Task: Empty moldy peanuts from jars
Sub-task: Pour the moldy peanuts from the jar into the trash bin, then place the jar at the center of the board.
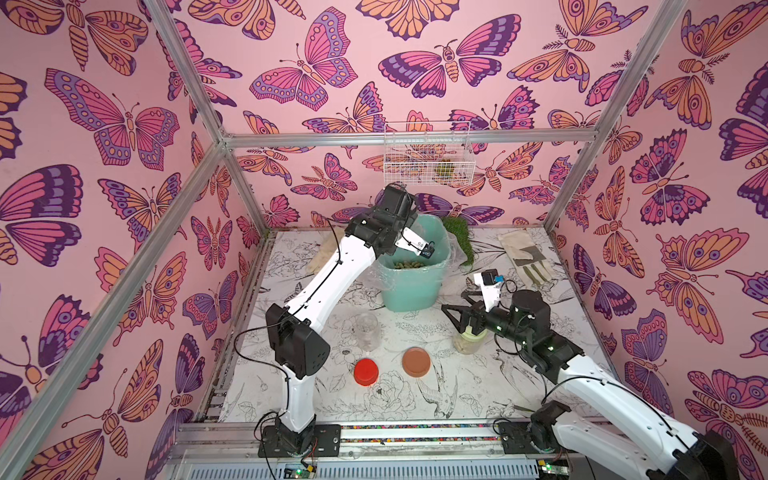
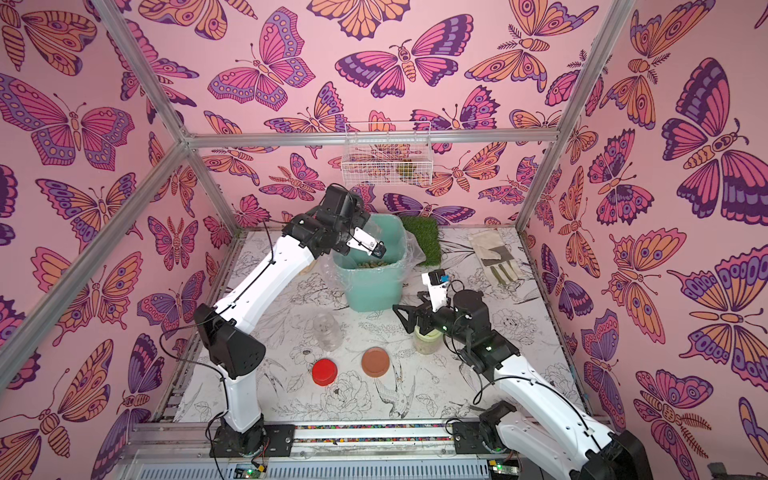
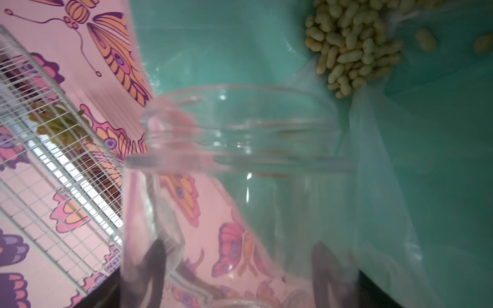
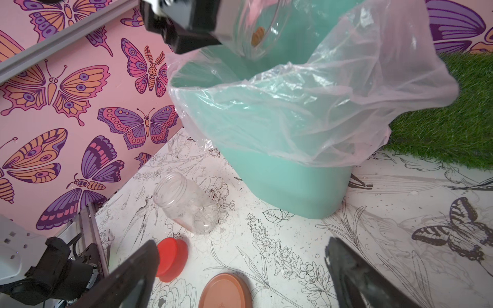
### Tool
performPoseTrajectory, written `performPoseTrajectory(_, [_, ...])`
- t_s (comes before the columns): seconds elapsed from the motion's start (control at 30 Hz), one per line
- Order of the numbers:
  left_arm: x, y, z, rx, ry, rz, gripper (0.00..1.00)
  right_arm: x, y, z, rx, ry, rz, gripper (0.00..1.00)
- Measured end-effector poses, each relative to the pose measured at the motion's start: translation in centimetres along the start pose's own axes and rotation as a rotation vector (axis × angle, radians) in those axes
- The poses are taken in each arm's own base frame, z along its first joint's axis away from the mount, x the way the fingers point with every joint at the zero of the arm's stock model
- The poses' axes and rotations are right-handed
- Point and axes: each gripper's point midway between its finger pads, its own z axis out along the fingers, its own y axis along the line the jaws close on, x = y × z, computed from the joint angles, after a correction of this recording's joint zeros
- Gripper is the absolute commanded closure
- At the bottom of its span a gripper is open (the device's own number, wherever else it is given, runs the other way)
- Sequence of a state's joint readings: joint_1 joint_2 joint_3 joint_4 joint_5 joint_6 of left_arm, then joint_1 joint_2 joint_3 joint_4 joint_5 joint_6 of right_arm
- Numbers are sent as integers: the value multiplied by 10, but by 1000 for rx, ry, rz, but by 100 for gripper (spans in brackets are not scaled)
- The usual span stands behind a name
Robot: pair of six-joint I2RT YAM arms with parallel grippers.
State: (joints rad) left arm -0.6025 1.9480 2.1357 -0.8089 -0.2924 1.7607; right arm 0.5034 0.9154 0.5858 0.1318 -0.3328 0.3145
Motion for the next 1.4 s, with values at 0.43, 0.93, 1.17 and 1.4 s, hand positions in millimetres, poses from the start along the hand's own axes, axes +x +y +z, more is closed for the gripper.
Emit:
performPoseTrajectory(0.43, [12,12,-22,-51,23,-60,100,-1,-1,-1,4,-5,0,1])
performPoseTrajectory(0.93, [33,-2,-66,-122,-182,-583,100,-31,11,-6,-27,-35,43,0])
performPoseTrajectory(1.17, [24,-6,-101,-163,-374,-750,100,-75,31,-11,-105,-87,79,3])
performPoseTrajectory(1.4, [5,-25,-119,-130,-549,-847,100,-105,52,-8,-194,-79,120,7])
